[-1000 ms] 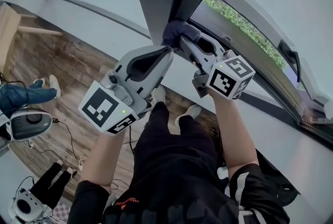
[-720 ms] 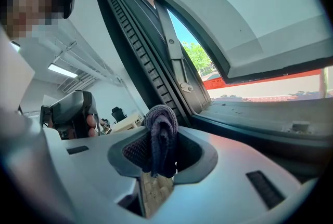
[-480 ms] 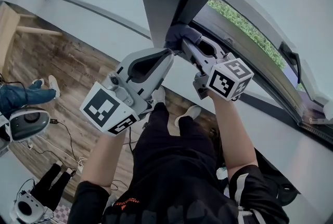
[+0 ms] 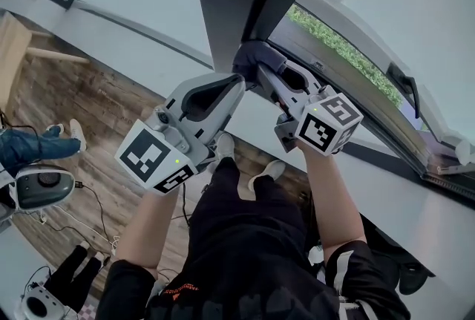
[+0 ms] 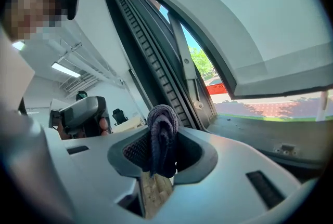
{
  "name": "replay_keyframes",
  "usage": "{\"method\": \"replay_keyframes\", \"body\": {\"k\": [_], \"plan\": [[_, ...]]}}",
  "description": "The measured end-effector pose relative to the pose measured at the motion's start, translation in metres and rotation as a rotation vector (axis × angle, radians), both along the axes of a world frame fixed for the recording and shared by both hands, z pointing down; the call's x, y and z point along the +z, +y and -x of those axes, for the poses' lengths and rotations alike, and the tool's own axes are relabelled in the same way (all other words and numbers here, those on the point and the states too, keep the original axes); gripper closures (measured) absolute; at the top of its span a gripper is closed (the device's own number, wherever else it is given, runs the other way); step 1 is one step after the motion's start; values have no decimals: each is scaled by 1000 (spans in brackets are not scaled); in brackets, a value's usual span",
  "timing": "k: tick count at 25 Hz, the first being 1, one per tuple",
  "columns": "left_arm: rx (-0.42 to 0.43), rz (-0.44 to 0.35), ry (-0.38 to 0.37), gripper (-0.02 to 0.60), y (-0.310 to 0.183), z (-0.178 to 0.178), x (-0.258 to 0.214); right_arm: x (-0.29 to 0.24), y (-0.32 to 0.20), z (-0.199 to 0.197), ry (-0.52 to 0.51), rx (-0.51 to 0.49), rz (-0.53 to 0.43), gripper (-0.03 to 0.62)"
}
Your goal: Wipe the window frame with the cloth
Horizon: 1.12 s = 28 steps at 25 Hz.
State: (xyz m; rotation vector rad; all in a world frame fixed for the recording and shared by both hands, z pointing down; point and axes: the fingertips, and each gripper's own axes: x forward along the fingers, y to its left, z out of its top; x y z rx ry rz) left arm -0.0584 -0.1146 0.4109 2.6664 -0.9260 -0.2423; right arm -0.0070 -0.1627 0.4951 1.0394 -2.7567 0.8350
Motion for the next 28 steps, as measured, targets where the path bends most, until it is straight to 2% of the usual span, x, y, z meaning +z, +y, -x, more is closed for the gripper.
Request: {"method": "replay_keyframes", "body": {"k": [15, 28], "plan": [[7, -236, 16, 563, -5, 5, -120, -182, 2, 12, -13, -63, -329, 494], [15, -412, 55, 561, 3, 14, -207, -345, 13, 20, -4, -63, -638, 494]]}}
